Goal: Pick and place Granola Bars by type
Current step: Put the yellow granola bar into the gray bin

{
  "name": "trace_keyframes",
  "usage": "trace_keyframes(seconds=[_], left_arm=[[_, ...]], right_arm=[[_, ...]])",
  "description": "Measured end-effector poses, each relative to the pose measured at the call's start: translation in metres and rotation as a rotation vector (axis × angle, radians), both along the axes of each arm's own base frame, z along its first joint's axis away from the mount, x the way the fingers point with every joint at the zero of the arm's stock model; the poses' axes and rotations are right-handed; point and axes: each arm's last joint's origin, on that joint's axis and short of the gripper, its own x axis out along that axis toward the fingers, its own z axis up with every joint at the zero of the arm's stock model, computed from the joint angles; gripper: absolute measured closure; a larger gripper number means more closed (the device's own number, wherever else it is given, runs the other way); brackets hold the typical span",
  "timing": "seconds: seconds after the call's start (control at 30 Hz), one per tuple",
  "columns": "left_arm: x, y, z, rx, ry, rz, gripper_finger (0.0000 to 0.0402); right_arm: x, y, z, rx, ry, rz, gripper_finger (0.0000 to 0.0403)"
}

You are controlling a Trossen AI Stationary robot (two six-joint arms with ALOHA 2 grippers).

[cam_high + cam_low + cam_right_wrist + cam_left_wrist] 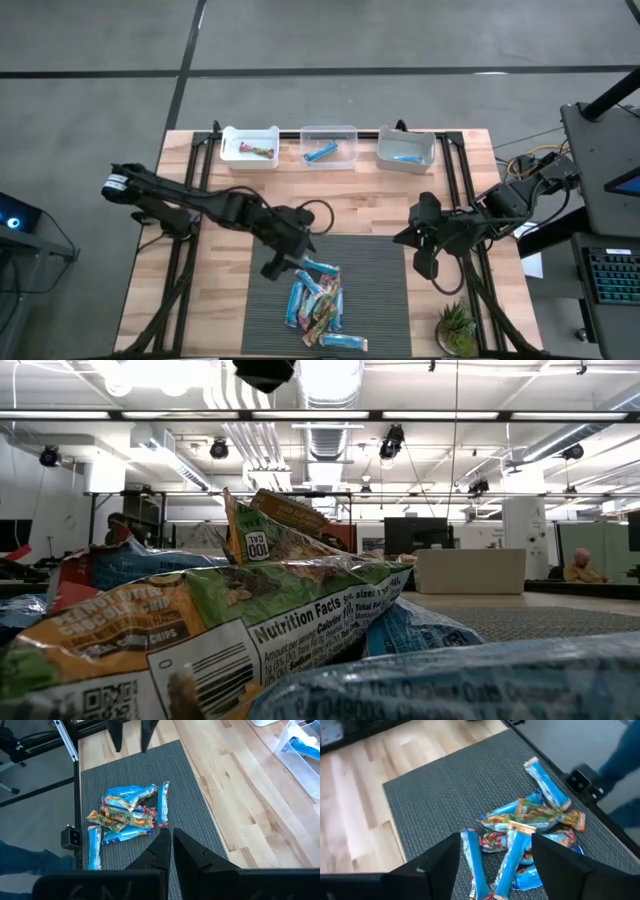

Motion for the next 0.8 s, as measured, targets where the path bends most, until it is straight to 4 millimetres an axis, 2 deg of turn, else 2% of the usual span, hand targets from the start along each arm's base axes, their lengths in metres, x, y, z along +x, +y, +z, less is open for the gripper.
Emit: trace_keyframes(seconds=[0.23, 0.8], left_arm=[[0.005, -0.013, -0.016, 0.077, 0.029, -0.099, 0.0177], [0.033, -0.024, -0.081, 0.187, 0.217, -0.152, 0.0177]], right_arm=[[0.0, 0.0, 0.0, -0.002, 0.0, 0.002, 0.039], [0.0, 0.0, 0.0, -0.002, 0.0, 0.001, 0.039]])
